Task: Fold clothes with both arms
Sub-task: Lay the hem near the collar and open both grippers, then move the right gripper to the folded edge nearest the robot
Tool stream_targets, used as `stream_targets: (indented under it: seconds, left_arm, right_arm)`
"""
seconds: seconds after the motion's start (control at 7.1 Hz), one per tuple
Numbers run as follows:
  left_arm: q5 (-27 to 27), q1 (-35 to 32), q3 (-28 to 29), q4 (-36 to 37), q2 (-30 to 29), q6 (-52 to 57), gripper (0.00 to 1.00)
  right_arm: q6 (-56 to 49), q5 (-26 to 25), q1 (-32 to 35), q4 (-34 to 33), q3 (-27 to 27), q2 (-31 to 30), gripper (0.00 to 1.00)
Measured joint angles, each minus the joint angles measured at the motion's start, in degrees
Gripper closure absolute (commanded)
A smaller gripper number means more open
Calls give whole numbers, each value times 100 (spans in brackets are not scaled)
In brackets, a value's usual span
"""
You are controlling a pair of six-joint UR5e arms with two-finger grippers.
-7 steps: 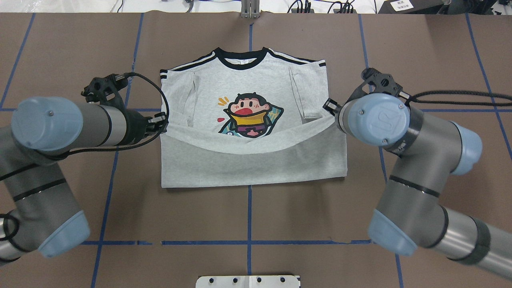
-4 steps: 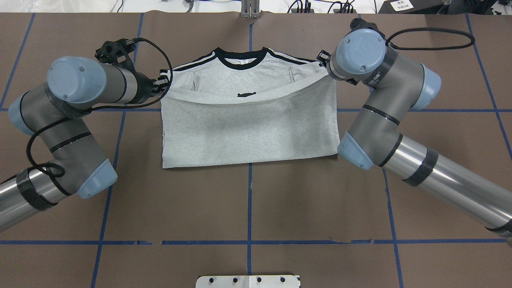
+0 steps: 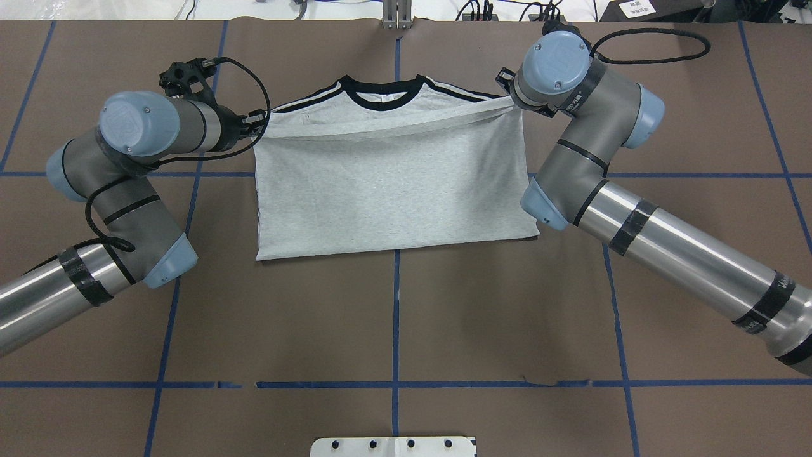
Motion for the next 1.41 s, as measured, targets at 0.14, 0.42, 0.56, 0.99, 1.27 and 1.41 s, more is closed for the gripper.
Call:
stream_targets:
  seconds: [0.14, 0.42, 0.56, 0.99, 1.27, 1.41]
  left_arm:
    - [24, -43, 145, -150, -57, 9, 56]
    - [21, -253, 330, -260, -199, 58, 0]
    - [-1, -332, 389, -333, -233, 137, 0]
    - [-332, -419, 409, -970, -227, 153, 0]
    - [-438, -375, 383, -1570, -157, 44, 0]
    - [-445, -344, 344, -1817, -108, 21, 0]
  right_arm:
    - [-10, 4, 6, 51, -155, 70, 53]
    - [-162, 5, 25, 77, -267, 148, 0]
    - [-243, 5, 40, 82, -260, 191, 0]
    - [-105, 342, -90, 89, 975, -452, 0]
    - [526, 409, -564, 91, 2245, -1465, 0]
    - [744, 363, -794, 95, 2600, -1853, 0]
